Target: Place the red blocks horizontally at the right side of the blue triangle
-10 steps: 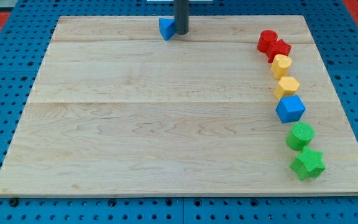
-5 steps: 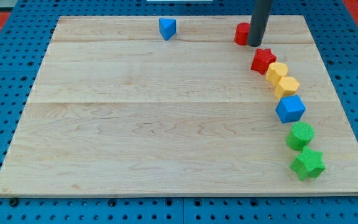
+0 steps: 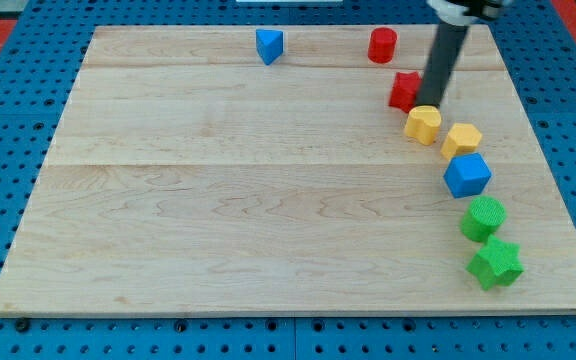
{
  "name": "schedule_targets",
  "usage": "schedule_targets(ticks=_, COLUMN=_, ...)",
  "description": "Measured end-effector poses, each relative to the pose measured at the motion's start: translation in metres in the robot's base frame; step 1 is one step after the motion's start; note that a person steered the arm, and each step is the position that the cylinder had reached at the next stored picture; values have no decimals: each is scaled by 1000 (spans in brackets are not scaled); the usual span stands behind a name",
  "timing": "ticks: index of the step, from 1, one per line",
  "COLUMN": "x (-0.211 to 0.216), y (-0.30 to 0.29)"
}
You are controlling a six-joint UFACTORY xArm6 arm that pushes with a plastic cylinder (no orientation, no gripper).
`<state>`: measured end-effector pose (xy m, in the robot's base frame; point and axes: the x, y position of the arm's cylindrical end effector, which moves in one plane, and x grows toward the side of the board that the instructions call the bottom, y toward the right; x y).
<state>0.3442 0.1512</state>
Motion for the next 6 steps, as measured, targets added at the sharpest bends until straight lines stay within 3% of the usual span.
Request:
schedule_targets(ticks=1, x=-23, y=-46)
schedule_targets(ticks=2, x=-46, y=-56)
schedule_targets(ticks=4, x=-47, y=10)
schedule_targets(ticks=6, x=-65, y=-6)
